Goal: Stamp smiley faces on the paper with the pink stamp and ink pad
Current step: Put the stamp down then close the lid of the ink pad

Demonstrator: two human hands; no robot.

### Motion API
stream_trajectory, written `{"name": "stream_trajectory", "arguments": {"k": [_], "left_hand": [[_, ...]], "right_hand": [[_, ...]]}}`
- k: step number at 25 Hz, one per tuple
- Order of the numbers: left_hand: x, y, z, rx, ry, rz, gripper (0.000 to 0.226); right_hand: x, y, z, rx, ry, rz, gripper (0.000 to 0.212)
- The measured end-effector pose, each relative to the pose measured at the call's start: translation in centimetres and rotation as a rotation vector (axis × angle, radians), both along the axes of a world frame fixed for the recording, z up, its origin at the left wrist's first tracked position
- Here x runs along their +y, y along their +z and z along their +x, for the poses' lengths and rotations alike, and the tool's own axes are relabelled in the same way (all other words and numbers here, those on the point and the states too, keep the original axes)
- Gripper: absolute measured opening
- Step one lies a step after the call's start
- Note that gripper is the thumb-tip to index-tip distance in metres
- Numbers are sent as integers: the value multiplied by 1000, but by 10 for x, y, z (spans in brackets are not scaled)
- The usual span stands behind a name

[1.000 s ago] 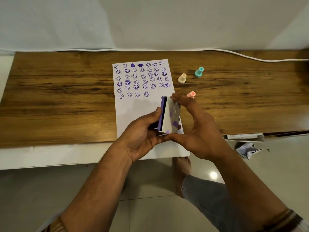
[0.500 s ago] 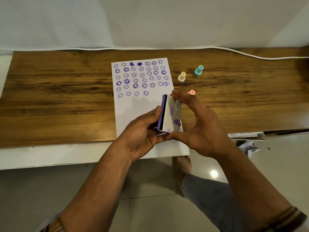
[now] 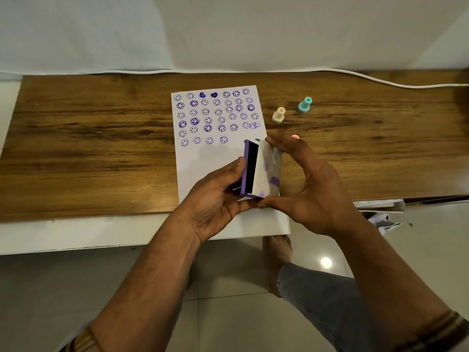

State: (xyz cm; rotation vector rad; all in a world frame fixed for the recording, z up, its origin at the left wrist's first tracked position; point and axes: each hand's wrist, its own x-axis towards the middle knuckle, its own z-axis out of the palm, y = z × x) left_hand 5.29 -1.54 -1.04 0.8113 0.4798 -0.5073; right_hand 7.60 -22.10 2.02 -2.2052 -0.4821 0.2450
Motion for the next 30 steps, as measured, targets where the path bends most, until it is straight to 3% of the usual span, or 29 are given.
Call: {"name": "stream_trajectory", "arguments": {"k": [6,11,25,30], "left_hand": [[-3,2,-2,18,0,4,50],[-3,2,-1,-12,-1,5,36],[-5,7,-2,8,-33,75,53],[-5,7,-3,17,-38,118,47]], "right_hand": [[0,-5,1,30,11,-16,96],[-1,-8,1,18,24,-27,98],[-2,-9,3,36,50,-18,96],[2,-14,4,40,39,6,97]]}}
